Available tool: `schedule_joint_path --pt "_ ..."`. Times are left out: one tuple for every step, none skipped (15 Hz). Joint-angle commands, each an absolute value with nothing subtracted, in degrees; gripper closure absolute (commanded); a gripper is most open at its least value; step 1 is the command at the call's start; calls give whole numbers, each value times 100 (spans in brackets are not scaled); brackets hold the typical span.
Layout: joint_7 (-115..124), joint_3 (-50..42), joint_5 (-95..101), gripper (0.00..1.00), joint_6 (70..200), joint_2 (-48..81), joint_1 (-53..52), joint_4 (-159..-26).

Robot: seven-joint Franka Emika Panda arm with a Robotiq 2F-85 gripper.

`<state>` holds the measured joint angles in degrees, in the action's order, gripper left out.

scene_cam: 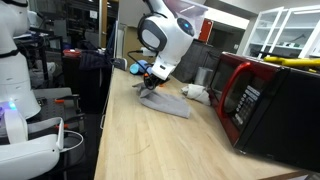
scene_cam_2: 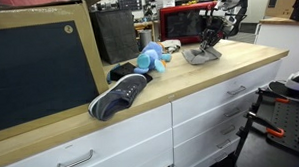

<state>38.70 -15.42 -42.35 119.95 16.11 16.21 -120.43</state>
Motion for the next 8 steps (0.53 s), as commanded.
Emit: schedule_joint_path --pt "4232 -1641 -4504 98 11809 1996 1762 -11453" --pt "4304 -1664 -4545 98 11855 2044 1786 -11369" --pt "4333 -1680 -4586 98 11876 2122 1813 -11291" --pt "4402 -1696 -4611 98 11897 2185 1841 -11206" --pt "4441 -1709 -4656 98 11929 2243 1875 -11109" --pt "4488 -1715 -4691 98 11939 2326 1903 -11022" --pt "4531 -1730 -4719 98 11945 2380 1933 -10914" --pt "4532 -1732 -4761 98 11949 2448 1962 -10823"
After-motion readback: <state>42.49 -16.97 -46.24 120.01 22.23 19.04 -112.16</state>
